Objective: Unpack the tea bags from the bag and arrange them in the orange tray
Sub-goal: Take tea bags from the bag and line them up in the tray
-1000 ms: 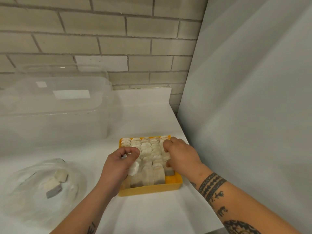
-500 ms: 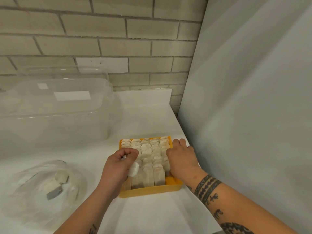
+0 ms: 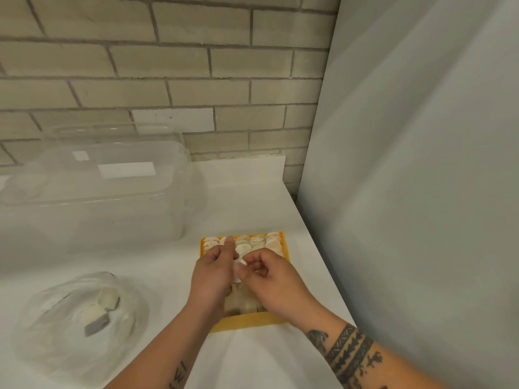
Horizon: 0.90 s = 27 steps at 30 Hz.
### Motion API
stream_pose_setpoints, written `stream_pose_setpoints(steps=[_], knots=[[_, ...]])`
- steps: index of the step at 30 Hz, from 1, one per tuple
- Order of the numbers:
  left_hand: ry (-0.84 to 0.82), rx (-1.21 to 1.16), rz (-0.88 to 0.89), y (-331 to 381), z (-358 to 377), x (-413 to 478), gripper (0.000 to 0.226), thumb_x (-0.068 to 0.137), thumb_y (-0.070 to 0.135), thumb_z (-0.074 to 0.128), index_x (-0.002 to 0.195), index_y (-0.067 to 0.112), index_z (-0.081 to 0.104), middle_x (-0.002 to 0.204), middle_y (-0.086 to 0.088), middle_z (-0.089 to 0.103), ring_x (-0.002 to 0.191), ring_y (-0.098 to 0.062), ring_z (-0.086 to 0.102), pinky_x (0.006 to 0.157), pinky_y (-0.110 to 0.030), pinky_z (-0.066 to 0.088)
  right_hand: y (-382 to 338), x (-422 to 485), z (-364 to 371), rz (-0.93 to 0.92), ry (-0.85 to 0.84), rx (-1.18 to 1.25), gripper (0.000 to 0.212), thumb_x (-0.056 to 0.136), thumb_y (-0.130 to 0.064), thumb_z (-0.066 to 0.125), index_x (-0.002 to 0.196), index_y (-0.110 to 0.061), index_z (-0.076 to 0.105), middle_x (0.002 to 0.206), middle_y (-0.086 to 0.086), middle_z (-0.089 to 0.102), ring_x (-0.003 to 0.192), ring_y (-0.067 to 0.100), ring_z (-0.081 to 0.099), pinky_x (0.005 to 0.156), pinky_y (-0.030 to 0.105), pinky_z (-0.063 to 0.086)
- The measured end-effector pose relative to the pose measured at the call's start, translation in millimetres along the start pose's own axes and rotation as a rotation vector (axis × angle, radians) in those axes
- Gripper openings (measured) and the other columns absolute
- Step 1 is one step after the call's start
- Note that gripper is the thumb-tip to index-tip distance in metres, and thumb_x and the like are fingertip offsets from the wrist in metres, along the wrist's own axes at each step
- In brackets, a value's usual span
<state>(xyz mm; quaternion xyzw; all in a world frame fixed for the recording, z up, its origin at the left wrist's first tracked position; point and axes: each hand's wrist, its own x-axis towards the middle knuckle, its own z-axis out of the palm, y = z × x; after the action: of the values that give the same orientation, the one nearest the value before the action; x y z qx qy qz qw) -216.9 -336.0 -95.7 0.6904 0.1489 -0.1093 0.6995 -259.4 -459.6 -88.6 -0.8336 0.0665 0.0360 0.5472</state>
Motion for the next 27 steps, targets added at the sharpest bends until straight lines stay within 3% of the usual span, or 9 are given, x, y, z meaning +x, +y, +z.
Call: stream_pose_setpoints(steps=[2,4,6,9,15,19,21,24,27], knots=[[-0.036,-0.011,0.002,3,6,-5,0.049,0.097,0.058,0.054,0.082,0.013,0.067,0.065,-0.003,0.058,0.054,-0.018,0.049,0.046,-0.027,0.035,1,3,-1,-0.03,0.072,-0.006,0.012,0.095,-0.036,0.065,0.086,-0.029,0.065,0.078,-0.011,0.066,0.07,0.0,0.06,0.068,0.018,0.046],[-0.098,-0.005,0.008,5,7,-8,0.05,0.098,0.058,0.054,0.085,0.012,0.068,0.063,-0.004,0.057,0.05,-0.015,0.048,0.041,-0.024,0.033,2,7,-9,-0.023,0.111,-0.022,0.019,0.098,-0.031,0.062,0.079,-0.028,0.063,0.074,-0.011,0.065,0.065,-0.002,0.058,0.063,0.016,0.043],[-0.17,0.015,0.018,4,5,-11,0.048,0.096,0.057,0.057,0.085,0.011,0.067,0.065,-0.005,0.055,0.049,-0.013,0.05,0.041,-0.023,0.031,0,10,-19,-0.016,0.113,-0.045,0.019,0.098,-0.031,0.061,0.08,-0.026,0.063,0.074,-0.008,0.067,0.064,-0.001,0.06,0.062,0.018,0.048],[-0.276,-0.009,0.008,1,2,-13,0.048,0.085,0.06,0.065,0.084,0.012,0.062,0.067,-0.006,0.054,0.052,-0.013,0.051,0.041,-0.023,0.027,0,14,-32,-0.036,0.113,-0.024,0.019,0.098,-0.032,0.061,0.08,-0.027,0.063,0.075,-0.006,0.068,0.069,0.011,0.068,0.073,0.035,0.06],[-0.443,-0.054,-0.015,0,-1,-18,0.031,0.08,0.045,0.071,0.076,0.015,0.065,0.063,-0.011,0.053,0.044,-0.012,0.045,0.037,-0.019,0.024,-9,21,-54,-0.096,0.108,-0.101,0.013,0.1,-0.032,0.058,0.09,-0.028,0.066,0.084,-0.003,0.071,0.059,0.013,0.068,0.065,0.027,0.055],[-0.394,0.034,0.055,1,0,-18,0.023,0.088,0.038,0.073,0.073,0.021,0.071,0.063,-0.005,0.055,0.047,-0.014,0.046,0.041,-0.02,0.027,-14,26,-61,-0.152,0.134,-0.116,0.005,0.096,-0.034,0.064,0.1,-0.035,0.067,0.081,-0.005,0.067,0.065,0.013,0.067,0.068,0.029,0.057],[-0.357,0.018,0.067,1,2,-17,0.024,0.089,0.036,0.073,0.083,0.013,0.073,0.06,-0.001,0.054,0.046,-0.013,0.043,0.043,-0.022,0.029,-13,28,-64,-0.147,0.108,-0.1,0.02,0.091,-0.038,0.07,0.11,-0.038,0.065,0.082,-0.008,0.066,0.073,0.012,0.068,0.074,0.031,0.058],[-0.319,0.051,0.084,-1,3,-15,0.021,0.088,0.036,0.076,0.084,0.016,0.076,0.062,0.002,0.057,0.05,-0.012,0.044,0.045,-0.022,0.035,-10,28,-63,-0.176,0.05,-0.176,0.013,0.089,-0.03,0.073,0.097,-0.038,0.067,0.089,-0.011,0.072,0.081,0.007,0.068,0.079,0.032,0.058],[-0.261,0.118,0.115,-8,-3,-12,0.008,0.088,0.032,0.077,0.084,0.025,0.079,0.066,0.009,0.063,0.057,-0.012,0.049,0.044,-0.018,0.039,-8,27,-68,-0.173,0.049,-0.287,0.008,0.09,-0.028,0.072,0.088,-0.034,0.067,0.086,-0.014,0.071,0.079,0.002,0.066,0.073,0.023,0.055]])
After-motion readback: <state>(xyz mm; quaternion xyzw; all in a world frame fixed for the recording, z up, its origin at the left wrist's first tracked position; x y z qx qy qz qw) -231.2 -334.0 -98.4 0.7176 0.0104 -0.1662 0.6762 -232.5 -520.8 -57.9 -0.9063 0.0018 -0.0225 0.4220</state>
